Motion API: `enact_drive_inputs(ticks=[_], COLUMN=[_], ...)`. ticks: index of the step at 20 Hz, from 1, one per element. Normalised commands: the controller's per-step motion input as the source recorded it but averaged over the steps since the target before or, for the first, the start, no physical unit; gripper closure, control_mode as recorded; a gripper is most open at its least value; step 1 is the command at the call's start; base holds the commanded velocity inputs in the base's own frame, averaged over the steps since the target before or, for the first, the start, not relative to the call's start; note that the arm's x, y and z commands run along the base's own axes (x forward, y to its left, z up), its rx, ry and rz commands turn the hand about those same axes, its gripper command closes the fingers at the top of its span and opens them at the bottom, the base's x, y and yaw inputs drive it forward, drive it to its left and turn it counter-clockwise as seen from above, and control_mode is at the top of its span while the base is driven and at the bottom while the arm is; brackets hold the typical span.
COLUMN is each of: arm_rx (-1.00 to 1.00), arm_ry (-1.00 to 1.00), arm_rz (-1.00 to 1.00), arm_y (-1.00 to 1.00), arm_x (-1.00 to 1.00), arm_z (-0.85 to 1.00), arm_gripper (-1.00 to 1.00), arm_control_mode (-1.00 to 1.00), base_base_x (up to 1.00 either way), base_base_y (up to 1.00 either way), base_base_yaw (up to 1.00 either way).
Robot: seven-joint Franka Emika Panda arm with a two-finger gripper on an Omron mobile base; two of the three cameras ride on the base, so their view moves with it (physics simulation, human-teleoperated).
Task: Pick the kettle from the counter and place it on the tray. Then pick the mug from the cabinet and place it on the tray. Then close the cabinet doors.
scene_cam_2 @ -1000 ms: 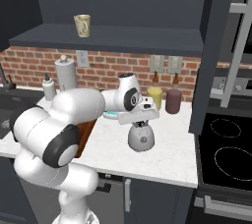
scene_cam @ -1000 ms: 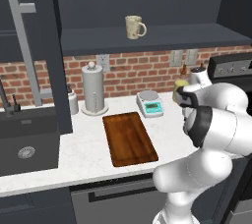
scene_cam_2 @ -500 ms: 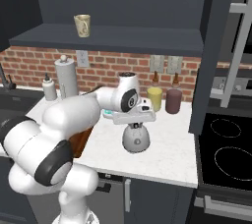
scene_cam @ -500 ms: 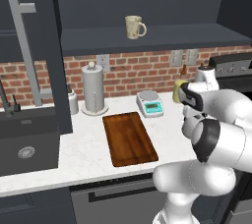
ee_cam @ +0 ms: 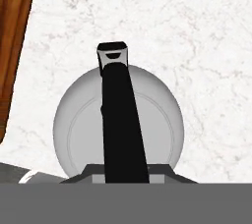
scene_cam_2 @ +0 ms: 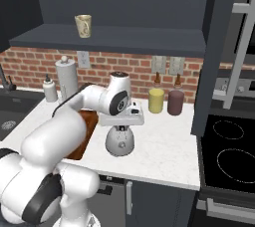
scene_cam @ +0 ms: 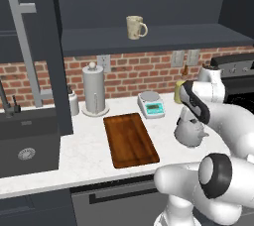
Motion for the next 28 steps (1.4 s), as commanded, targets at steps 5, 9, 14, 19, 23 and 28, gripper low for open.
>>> enact_drive_inputs(ticks=[5, 9, 14, 19, 23, 28], arm_rx=[0.09, 0.02, 0.00, 0.00, 0.04, 0.00], arm_ry=[-0.02, -0.09, -0.18, -0.25, -0.13, -0.02], arm_rz=[0.09, 0.08, 0.01, 0.00, 0.00, 0.00], arm_y=[0.63, 0.80, 0.87, 0.78, 0.49, 0.38], arm_x=[-0.25, -0.05, 0.21, 0.41, 0.44, 0.56], arm_z=[0.40, 0.29, 0.13, 0.05, 0.00, 0.02], arm_gripper=[1.00, 1.00, 1.00, 1.00, 1.00, 1.00], arm_control_mode=[-1.00, -1.00, -1.00, -1.00, -1.00, -1.00], base_base_x=[0.00, 0.00, 0.00, 0.00, 0.00, 0.00], base_base_y=[0.00, 0.00, 0.00, 0.00, 0.00, 0.00], base_base_yaw=[0.00, 0.00, 0.00, 0.00, 0.00, 0.00])
